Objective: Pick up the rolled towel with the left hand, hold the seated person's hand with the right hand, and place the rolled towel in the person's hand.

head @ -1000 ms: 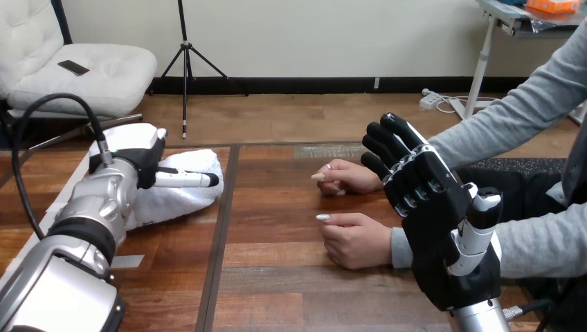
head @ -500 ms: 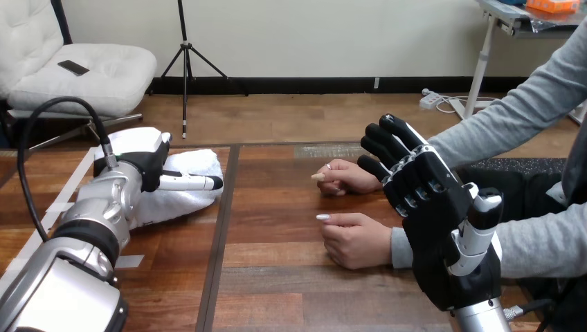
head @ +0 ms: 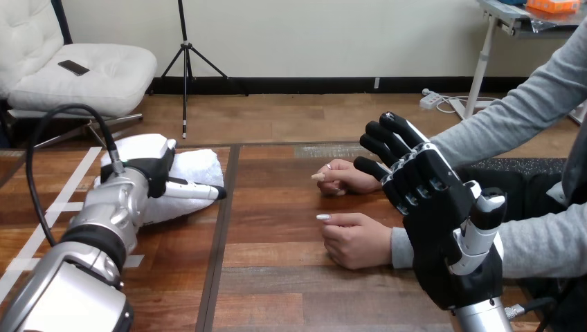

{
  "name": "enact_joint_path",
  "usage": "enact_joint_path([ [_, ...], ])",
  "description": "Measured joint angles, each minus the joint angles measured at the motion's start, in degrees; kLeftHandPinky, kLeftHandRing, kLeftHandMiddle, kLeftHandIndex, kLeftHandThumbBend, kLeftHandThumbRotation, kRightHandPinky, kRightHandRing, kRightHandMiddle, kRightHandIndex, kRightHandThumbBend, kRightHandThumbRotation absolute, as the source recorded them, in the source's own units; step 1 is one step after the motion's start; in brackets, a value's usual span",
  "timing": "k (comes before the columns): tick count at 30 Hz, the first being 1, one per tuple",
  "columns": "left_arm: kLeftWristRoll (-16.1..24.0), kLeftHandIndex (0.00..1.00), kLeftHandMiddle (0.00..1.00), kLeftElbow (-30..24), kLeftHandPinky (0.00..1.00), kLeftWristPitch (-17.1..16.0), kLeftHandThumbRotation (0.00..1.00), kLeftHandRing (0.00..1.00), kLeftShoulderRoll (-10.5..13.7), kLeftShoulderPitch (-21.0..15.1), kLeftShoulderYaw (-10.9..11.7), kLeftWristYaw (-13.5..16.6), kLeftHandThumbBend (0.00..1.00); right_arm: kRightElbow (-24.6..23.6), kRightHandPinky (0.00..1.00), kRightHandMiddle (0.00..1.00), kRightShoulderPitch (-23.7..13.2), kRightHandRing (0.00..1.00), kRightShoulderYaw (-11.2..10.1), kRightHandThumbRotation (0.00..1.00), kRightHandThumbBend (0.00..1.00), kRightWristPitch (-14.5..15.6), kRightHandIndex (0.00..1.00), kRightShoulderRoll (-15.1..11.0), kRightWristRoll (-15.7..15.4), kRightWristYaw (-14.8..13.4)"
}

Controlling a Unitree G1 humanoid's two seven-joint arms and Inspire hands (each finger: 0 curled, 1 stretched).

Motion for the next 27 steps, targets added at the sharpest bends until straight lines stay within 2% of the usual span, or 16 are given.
enact_joint_path([
  [27,0.0,1.0,1.0,0.0,1.0,0.5,0.83,1.0,-0.7,1.4,-0.1,-0.1,0.93,-3.5,0.74,0.84,1.2,0.85,0.4,1.0,1.0,-0.1,0.84,0.1,-0.1,-0.6],
])
